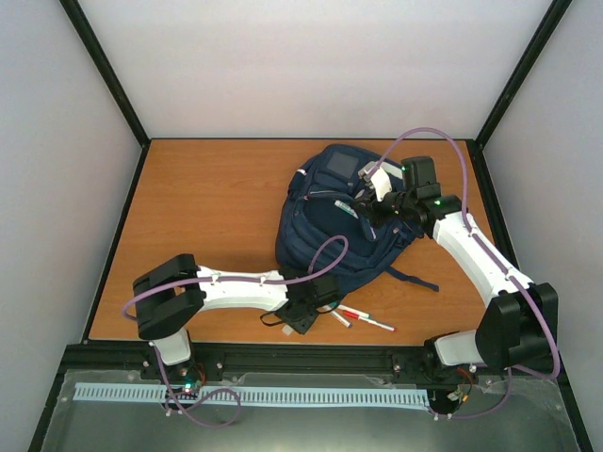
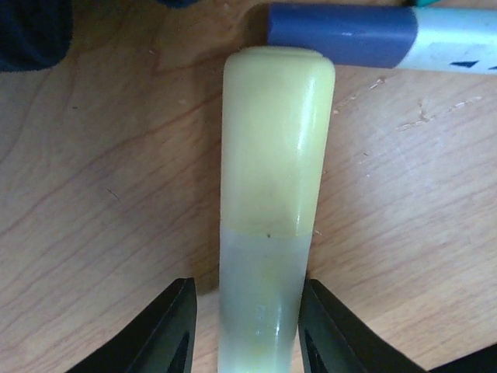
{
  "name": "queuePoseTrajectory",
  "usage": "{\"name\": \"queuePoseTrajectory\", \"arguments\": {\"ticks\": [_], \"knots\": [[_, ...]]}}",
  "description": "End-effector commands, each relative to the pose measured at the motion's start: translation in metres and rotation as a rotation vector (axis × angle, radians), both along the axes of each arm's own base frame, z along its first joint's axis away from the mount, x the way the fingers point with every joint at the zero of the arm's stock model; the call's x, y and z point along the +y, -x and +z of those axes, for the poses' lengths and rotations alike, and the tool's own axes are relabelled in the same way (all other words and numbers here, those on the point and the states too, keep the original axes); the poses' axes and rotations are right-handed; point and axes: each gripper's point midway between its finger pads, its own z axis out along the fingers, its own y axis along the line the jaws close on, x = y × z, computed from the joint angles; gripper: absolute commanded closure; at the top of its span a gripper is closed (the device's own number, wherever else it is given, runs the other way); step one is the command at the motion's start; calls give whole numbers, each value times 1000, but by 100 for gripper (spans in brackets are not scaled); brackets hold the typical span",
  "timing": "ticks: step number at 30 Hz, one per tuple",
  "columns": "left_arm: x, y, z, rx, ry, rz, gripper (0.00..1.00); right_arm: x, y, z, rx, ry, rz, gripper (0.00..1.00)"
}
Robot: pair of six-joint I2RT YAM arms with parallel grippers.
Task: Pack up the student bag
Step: Pick up the stationery from the center of the board.
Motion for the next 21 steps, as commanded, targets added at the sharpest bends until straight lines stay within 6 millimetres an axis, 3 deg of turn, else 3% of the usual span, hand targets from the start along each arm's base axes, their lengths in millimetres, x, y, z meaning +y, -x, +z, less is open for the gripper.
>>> {"name": "queuePoseTrajectory", "arguments": {"ticks": [1,10,21], "knots": [[-8,1,-2,0,2,-30,61,-4,-11,7,-50,-5,-11,97],[-3,2,9,-11,-1,-47,73,-5,-11,7,-48,-10,-10,97],[-25,-2,77,-73,206,-123,78,-5,-11,6,-45,-10,-10,97]]}}
